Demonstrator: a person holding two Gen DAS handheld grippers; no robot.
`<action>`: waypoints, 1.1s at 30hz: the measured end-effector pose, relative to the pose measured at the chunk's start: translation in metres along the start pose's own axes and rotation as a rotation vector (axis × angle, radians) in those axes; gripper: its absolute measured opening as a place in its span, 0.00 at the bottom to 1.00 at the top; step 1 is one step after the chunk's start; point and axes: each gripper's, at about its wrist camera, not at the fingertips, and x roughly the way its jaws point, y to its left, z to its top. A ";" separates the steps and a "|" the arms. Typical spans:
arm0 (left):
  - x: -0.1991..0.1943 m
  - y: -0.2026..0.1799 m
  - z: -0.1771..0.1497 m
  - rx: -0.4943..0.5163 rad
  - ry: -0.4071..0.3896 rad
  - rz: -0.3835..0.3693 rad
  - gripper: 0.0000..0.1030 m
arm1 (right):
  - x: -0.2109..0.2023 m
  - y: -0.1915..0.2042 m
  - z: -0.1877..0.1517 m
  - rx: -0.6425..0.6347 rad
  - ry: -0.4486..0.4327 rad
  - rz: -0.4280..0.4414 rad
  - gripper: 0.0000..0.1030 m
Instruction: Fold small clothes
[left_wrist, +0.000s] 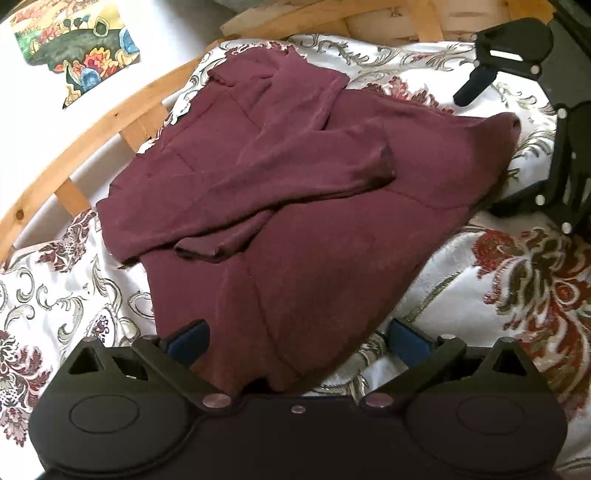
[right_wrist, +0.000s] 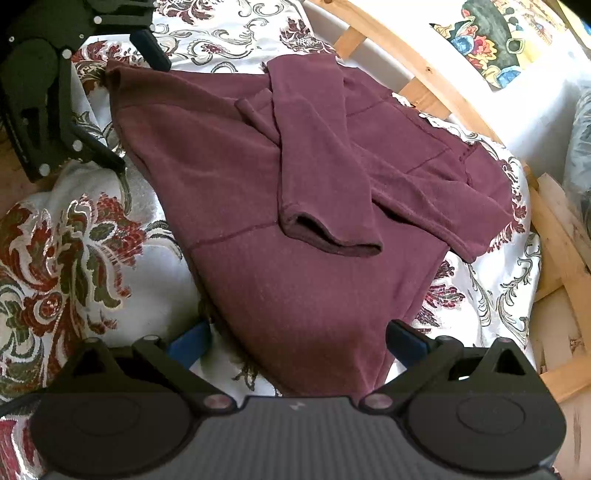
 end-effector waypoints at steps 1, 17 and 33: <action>0.001 -0.001 0.001 0.003 0.005 0.007 1.00 | 0.000 0.000 0.000 0.001 0.000 0.001 1.00; -0.003 -0.013 -0.010 -0.002 -0.022 0.101 1.00 | 0.018 -0.012 0.015 0.100 -0.032 -0.072 1.00; -0.002 -0.013 -0.006 0.071 -0.022 0.094 1.00 | 0.011 -0.041 0.015 0.335 -0.064 -0.020 0.87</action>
